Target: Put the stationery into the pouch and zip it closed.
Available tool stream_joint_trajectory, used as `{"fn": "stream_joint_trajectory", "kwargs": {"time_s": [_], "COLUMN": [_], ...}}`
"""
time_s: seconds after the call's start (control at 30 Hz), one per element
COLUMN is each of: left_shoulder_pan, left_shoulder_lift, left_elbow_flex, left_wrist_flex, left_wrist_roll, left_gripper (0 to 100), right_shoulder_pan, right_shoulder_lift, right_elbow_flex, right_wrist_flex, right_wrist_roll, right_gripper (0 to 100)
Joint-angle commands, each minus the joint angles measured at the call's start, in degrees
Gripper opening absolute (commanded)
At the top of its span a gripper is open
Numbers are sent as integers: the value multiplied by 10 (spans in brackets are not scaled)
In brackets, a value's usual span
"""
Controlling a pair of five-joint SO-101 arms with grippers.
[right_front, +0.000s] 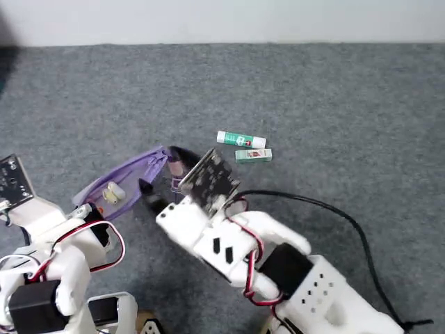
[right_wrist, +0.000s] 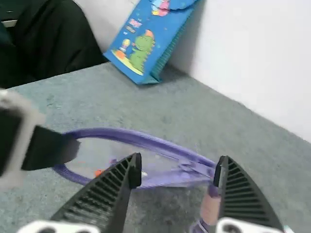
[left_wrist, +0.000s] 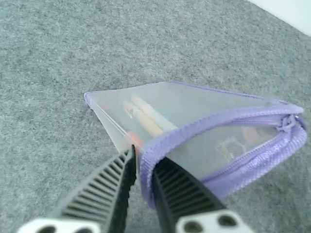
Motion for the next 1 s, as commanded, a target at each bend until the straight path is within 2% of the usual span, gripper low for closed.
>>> {"fn": "stream_joint_trajectory", "kwargs": {"time_s": [0.0, 0.17, 0.23, 0.47, 0.67, 0.97], "left_shoulder_pan": [0, 0, 0, 0, 0, 0], "left_shoulder_lift": [7, 9, 9, 9, 9, 9], "left_elbow_flex": [5, 5, 5, 5, 5, 7], "left_wrist_flex": [2, 0, -1, 2, 2, 3], "left_wrist_roll": [6, 6, 6, 6, 6, 6], "left_gripper": [12, 12, 12, 12, 12, 12], "right_shoulder_pan": [60, 135, 153, 221, 262, 301], "right_shoulder_lift": [-4, -3, 3, 94, 225, 552], "right_elbow_flex": [-52, -70, -69, -74, -112, -362], "right_wrist_flex": [50, 105, 131, 175, 173, 168], "right_wrist_roll": [-10, -5, 20, 73, 121, 188], "right_gripper": [232, 94, 70, 71, 177, 198]}}
